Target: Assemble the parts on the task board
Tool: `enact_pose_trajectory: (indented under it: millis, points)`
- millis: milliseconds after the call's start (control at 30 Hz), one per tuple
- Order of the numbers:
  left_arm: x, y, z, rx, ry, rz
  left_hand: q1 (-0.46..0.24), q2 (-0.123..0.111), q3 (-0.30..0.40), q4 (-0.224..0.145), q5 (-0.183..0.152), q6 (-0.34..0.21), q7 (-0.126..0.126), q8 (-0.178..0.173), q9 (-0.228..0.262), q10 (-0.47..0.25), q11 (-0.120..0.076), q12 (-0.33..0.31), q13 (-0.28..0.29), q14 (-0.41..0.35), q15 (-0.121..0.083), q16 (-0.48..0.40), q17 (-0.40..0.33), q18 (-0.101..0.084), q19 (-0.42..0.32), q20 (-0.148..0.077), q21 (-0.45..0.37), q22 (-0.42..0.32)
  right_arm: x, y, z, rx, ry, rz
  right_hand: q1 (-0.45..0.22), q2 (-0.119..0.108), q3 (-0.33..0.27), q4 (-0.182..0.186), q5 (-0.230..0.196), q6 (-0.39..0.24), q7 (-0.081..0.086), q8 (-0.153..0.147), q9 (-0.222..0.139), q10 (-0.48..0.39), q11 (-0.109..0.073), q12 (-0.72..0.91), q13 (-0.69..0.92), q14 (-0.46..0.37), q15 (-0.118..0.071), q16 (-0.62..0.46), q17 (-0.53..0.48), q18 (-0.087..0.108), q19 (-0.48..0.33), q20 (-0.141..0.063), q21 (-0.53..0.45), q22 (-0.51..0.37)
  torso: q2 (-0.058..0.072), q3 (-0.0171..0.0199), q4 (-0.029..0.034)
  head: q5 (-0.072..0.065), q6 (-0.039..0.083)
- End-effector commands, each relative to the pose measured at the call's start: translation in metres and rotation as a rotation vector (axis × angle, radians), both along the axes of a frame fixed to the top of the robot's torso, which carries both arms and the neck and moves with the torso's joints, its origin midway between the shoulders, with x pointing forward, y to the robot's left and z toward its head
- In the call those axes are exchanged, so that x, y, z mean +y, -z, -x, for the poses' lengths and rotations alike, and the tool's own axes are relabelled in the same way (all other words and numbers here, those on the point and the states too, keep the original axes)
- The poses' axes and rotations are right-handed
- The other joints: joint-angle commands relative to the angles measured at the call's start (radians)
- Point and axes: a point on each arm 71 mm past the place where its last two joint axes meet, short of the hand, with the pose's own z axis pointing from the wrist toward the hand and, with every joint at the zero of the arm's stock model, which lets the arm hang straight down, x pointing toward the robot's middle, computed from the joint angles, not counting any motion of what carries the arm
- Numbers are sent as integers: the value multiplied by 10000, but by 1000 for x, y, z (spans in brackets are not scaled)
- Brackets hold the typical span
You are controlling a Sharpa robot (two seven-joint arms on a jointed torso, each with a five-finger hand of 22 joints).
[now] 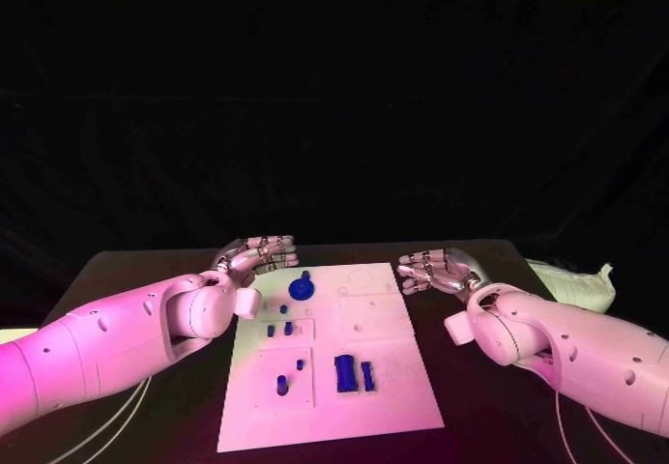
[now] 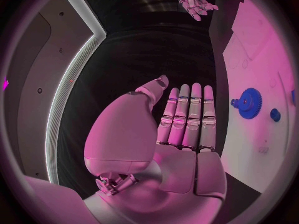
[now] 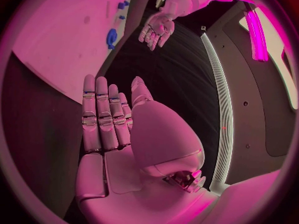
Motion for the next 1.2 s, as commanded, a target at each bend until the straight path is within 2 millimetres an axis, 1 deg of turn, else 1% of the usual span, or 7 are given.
enact_pose_trajectory:
  millis: [33,200,233,367,733,833,1200]
  points:
    - [3,2,-6,-452,-769,398,153,118,-133,11,-1,20,-84,-116,-14,133,69,-372,-10,115,129,-938,-481,158,-478,292,-88,-763,0,-3,-9,-418,69,-2266,-221,86,0,-244,-39,-12,2,-46,-272,20,86,-123,-685,-86,164,-646,-591,83,-2,183,-657,-457,-192,56,-46,49,141]
    - [0,8,-9,-630,-1030,405,249,194,-296,33,0,45,-179,-298,-17,203,145,-850,-16,419,144,-1783,-884,159,-457,389,-105,-1534,2,1,-19,-483,44,-2639,-477,317,36,-757,-73,242,85,-53,-762,329,55,-277,-1851,583,133,-1359,-1571,83,656,144,-1382,-1052,-225,112,-18,64,544]
    - [-1,10,-8,-207,-610,137,-3880,532,-1312,-247,-332,-2994,-639,-994,-671,-3087,-327,-1688,-637,-2406,-276,-2425,-1179,-515,-2752,-459,-737,-2837,-1,5,-19,-217,418,-1502,-4793,-27,487,-1281,-540,-2544,-522,-671,-1256,-2844,-369,-1081,-2278,-2827,-199,-1634,-2021,-534,-2574,-493,-1831,-1978,-174,69,-32,58,337]
    - [-3,9,-7,-246,-655,65,-4825,640,-1612,-247,-405,-3723,-791,-994,-671,-3840,-443,-1688,-637,-3034,-385,-2656,-1907,-514,-3301,-613,-737,-3232,1,3,-18,-285,495,-1574,-5882,-65,623,-1281,-702,-3127,-682,-671,-1464,-3487,-486,-1081,-2581,-3383,-323,-2434,-2284,-534,-3120,-702,-2019,-1978,-192,95,51,37,367]
    - [-25,-6,18,-963,-1305,-956,-8005,1343,-2426,-247,-1105,-6090,-1870,-994,-671,-6374,-1452,-1688,-637,-5227,-1289,-3163,-1907,-839,-5086,-1238,-737,-4248,24,-24,4,-959,1643,-2354,-9261,-774,1558,-1281,-1713,-5278,-1143,-671,-2549,-5934,-1443,-1081,-3606,-6021,-1040,-2434,-3344,-918,-5611,-1208,-3042,-1978,-354,325,795,-157,633]
    - [-33,-13,29,-1306,-1560,-1330,-8607,1343,-2582,-247,-1105,-6532,-1870,-994,-671,-6856,-1452,-1688,-637,-5642,-1289,-3261,-1907,-947,-5426,-1355,-737,-4440,30,-31,12,-1059,1997,-2487,-9901,-774,1558,-1281,-1713,-5683,-1919,-671,-2549,-6398,-1443,-1081,-3606,-6522,-1040,-2434,-3344,-977,-6080,-1305,-3042,-1978,-360,335,825,-165,644]
    - [-47,-30,51,-2062,-2076,-2007,-10360,1343,-3013,-247,-1105,-7840,-1870,-994,-671,-8254,-1452,-1688,-637,-6851,-1289,-4014,-1907,-1712,-6409,-2287,-737,-5001,38,-39,25,-1127,2483,-2582,-11770,-774,1558,-1281,-1713,-6867,-1919,-671,-2549,-7745,-1443,-1081,-3606,-7976,-1040,-2434,-3344,-1777,-7447,-2063,-3042,-1978,-360,335,825,-165,644]
